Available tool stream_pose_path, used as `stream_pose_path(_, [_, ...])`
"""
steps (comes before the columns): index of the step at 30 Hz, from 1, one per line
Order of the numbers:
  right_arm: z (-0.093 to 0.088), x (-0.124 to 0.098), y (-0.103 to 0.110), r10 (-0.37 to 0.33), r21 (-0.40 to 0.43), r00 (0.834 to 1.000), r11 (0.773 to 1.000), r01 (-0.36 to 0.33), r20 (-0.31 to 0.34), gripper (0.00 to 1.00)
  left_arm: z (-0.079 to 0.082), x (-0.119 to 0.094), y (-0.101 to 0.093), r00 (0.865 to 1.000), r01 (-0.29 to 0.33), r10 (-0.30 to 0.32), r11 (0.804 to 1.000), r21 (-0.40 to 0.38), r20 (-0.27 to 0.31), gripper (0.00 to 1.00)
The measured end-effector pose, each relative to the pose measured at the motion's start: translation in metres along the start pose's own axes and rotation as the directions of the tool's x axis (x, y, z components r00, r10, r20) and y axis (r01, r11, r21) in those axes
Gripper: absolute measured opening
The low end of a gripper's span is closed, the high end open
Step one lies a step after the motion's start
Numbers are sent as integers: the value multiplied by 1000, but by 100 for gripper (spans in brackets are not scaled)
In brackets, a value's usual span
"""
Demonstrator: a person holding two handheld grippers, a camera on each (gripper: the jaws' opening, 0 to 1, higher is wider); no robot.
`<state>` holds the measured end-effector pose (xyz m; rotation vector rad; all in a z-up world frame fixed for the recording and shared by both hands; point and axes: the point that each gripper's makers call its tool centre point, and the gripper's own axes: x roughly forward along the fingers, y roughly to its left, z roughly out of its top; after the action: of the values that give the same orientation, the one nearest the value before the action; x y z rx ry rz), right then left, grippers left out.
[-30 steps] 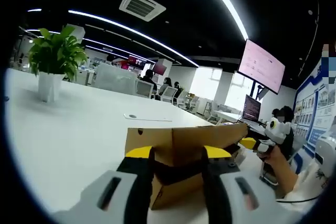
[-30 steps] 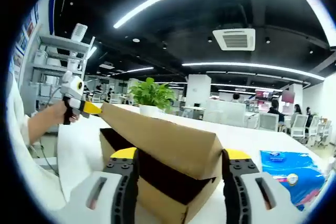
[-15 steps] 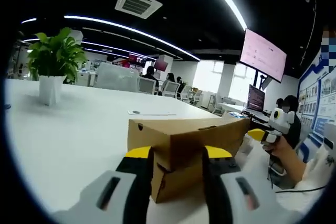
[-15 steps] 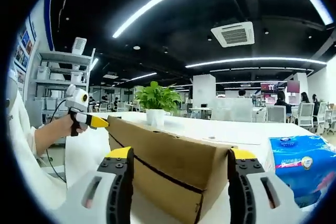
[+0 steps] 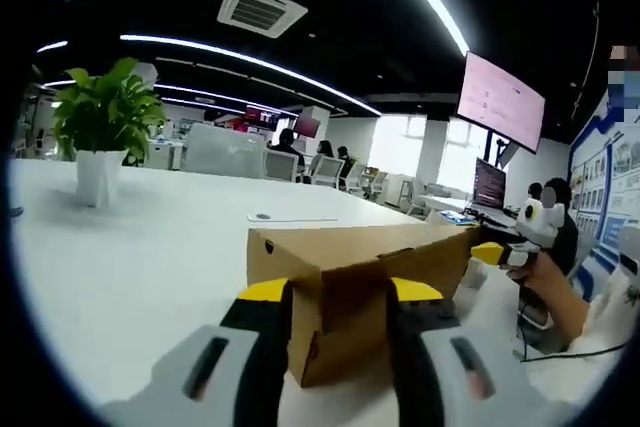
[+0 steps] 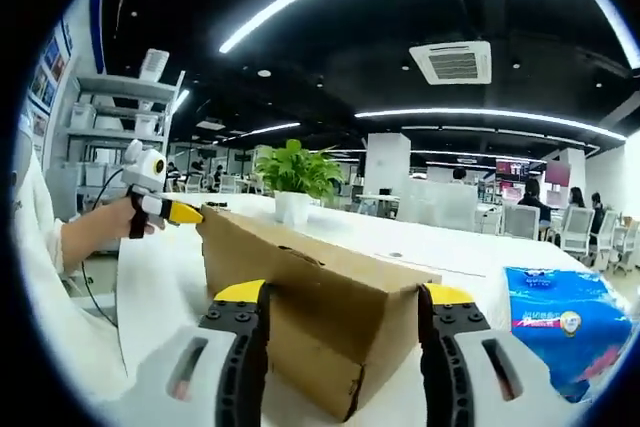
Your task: Operate the shoe box by opening the lid, removing the specified soft item, and placing it in the target area until the item is outside and the box remains undamaged.
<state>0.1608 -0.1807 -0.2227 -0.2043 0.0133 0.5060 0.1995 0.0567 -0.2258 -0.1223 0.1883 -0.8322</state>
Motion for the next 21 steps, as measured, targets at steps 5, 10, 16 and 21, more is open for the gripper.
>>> stream_pose_path(5, [13,-4,9,29,-206,999,978,-21,36,54,8,1,-6,1000,-4,1,972,235,13,56])
stream_pose_path(10, [28,-14,20,88,-482,992,875,-33,91,55,16,-4,-6,998,-59,35,834,549,54,48])
stream_pose_path(16, [30,-20,40,150,-709,988,701,-83,33,64,8,-7,-16,999,-42,28,675,737,32,68])
stream_pose_path(21, [34,-25,40,163,-798,983,601,-36,79,56,8,-8,-31,999,-43,1,559,828,51,68])
